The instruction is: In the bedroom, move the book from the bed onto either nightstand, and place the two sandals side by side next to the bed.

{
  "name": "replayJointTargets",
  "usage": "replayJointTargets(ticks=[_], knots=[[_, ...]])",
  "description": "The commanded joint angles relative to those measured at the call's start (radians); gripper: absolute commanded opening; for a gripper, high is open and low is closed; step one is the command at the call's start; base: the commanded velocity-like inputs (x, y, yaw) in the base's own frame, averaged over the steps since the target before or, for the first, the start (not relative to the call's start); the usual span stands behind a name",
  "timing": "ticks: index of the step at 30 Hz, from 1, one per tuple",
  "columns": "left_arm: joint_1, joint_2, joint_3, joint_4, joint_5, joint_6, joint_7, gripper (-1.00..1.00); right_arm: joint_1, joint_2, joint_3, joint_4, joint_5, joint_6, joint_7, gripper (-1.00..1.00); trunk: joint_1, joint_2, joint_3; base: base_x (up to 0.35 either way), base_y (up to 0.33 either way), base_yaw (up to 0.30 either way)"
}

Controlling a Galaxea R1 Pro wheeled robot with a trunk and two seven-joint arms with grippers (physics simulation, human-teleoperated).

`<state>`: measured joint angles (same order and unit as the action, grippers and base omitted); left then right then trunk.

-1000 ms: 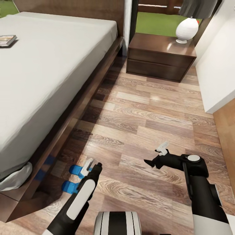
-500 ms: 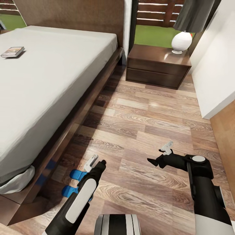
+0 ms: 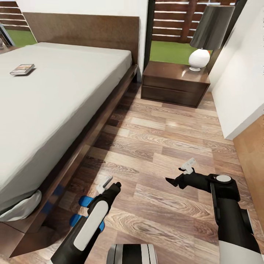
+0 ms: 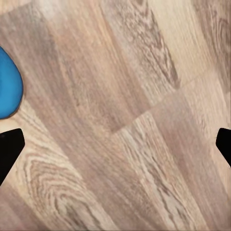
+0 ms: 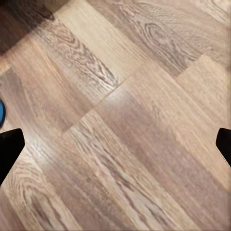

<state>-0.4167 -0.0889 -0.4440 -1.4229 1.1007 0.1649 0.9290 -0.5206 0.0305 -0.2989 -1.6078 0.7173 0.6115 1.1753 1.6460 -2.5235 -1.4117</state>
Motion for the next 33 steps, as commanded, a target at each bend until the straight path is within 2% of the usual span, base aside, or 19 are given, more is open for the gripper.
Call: replayJointTargets(ticks=[1,13,21,25,27,33], knots=[[-0.001,0.000,0.000,-0.001,0.001,0.007,0.006,1.00,-0.001,0.001,-0.002,-0.001,0.007,0.007,0.008,1.00,-0.001,0.000,0.003,0.000,0.000,0.000],[-0.001,0.002,-0.001,0.002,-0.004,0.010,0.007,1.00,-0.001,0.003,-0.004,-0.001,0.007,0.007,0.003,1.00,-0.006,0.003,0.050,0.000,0.000,0.000],[-0.001,0.000,0.003,0.021,-0.068,0.010,0.004,1.00,-0.001,0.007,-0.026,-0.001,0.005,0.007,0.002,1.00,-0.010,0.005,0.081,0.000,0.000,-0.006],[-0.001,0.000,0.004,0.025,-0.071,0.010,0.003,1.00,-0.001,0.007,-0.028,-0.001,0.005,0.013,0.002,1.00,-0.011,0.006,0.098,0.000,0.000,-0.089],[-0.001,0.001,0.007,0.028,-0.073,0.012,0.005,1.00,-0.002,0.008,-0.025,-0.001,0.005,0.133,0.000,1.00,-0.012,0.006,0.108,0.000,0.000,-0.193],[-0.002,0.002,0.008,0.029,-0.072,0.019,0.006,1.00,-0.002,0.008,-0.023,-0.002,0.005,0.136,0.000,1.00,-0.015,0.007,0.138,0.000,0.000,-0.211]])
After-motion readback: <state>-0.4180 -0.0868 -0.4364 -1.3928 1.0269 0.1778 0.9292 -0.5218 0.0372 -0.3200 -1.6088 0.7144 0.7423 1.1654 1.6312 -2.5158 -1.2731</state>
